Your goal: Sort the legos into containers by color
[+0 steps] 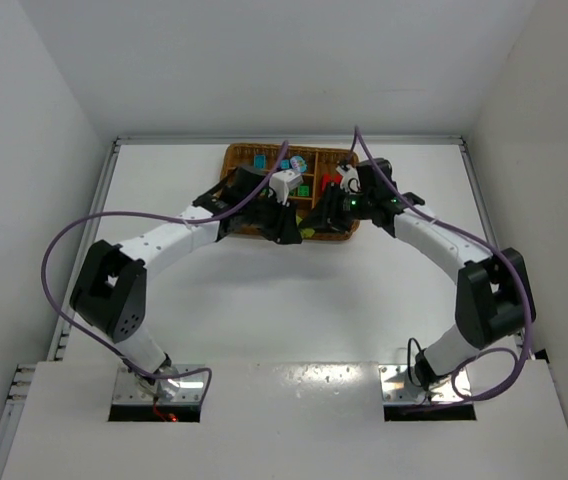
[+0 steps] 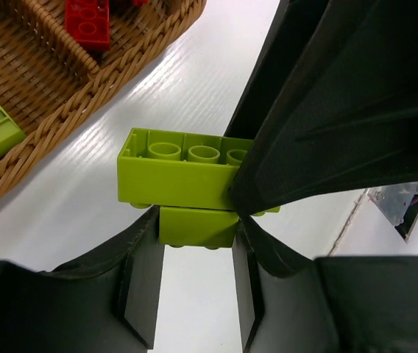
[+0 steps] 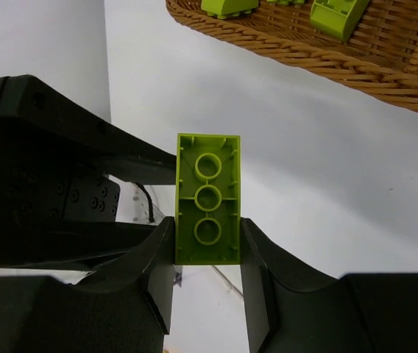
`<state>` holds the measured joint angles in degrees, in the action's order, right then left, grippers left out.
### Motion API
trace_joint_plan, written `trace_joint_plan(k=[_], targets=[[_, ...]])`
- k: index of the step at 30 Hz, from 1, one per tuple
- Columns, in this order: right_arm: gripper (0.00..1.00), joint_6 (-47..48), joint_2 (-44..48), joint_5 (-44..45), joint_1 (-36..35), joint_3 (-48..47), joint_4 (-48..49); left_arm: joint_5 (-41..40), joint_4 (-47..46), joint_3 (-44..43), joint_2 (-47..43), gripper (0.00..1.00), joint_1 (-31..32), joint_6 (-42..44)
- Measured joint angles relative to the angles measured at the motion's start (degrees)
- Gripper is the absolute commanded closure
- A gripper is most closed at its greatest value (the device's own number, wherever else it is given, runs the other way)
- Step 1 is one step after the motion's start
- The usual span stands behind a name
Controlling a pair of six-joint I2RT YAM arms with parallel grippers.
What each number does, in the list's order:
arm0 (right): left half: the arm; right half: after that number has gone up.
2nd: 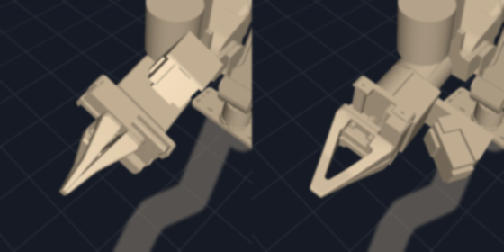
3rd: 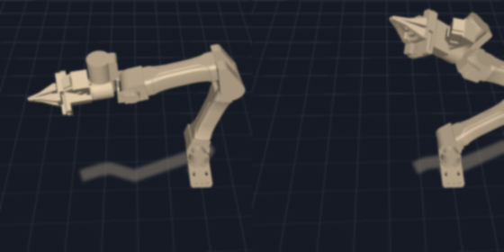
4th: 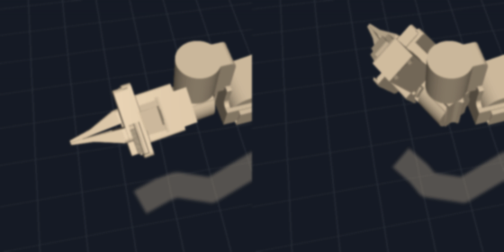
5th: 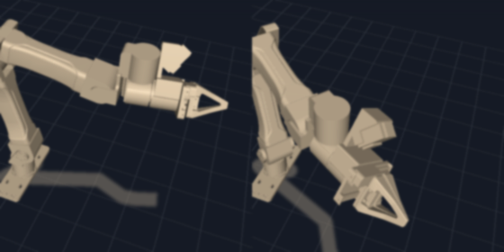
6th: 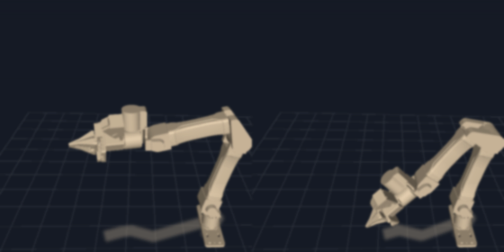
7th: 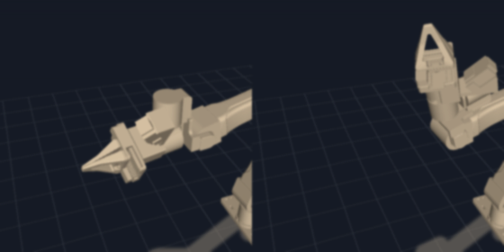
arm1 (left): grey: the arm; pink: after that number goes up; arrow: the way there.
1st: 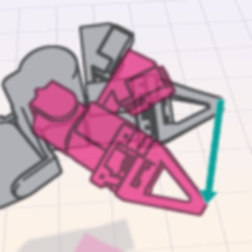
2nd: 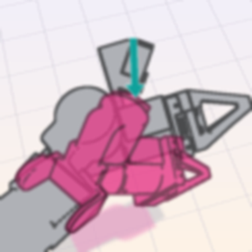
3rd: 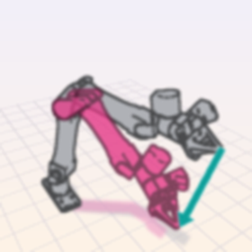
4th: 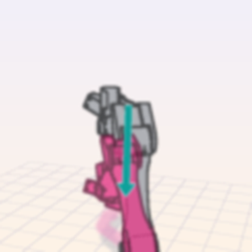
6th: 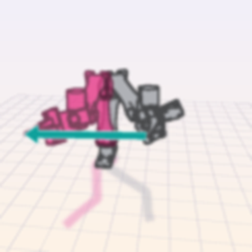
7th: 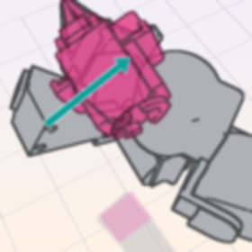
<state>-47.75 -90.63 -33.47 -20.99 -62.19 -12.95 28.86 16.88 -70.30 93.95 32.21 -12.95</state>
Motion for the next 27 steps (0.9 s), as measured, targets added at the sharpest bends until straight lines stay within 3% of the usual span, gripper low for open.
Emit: trace_joint_plan(k=[7,14,20,22,23,25,26,27], targets=[[0.97,-1.3,-2.4,-0.9,1.2,-1.4,0.8,-0.4,-2.2,5.3,-2.6,1.0,-2.5,-0.9],[0.97,-2.6,-7.6,0.8,2.2,-5.2,2.3,-6.4,-1.0,6.6,-2.9,1.0,-6.2,-3.5],[0.94,-1.5,-13.4,6.7,0.7,-13.8,0.0,-17.9,2.7,-3.8,4.2,1.0,-6.6,-9.3],[0.91,-0.9,-15.1,8.6,0.1,-16.5,-0.8,-22.2,4.6,-9.5,8.7,0.92,-6.8,-10.8],[0.9,-0.6,-16.2,9.4,0.0,-17.8,-1.1,-24.3,5.4,-12.1,10.9,0.76,-7.0,-11.7],[0.89,0.0,-18.4,10.1,-0.2,-20.6,-1.9,-26.9,7.1,-15.6,14.3,0.55,-7.4,-12.9],[0.89,0.2,-19.7,10.5,-0.2,-21.8,-2.1,-27.9,7.6,-16.5,15.8,0.36,-7.6,-13.4],[0.87,0.5,-20.9,10.7,-0.3,-23.0,-2.4,-28.7,8.2,-17.0,16.9,0.27,-7.8,-13.6]])
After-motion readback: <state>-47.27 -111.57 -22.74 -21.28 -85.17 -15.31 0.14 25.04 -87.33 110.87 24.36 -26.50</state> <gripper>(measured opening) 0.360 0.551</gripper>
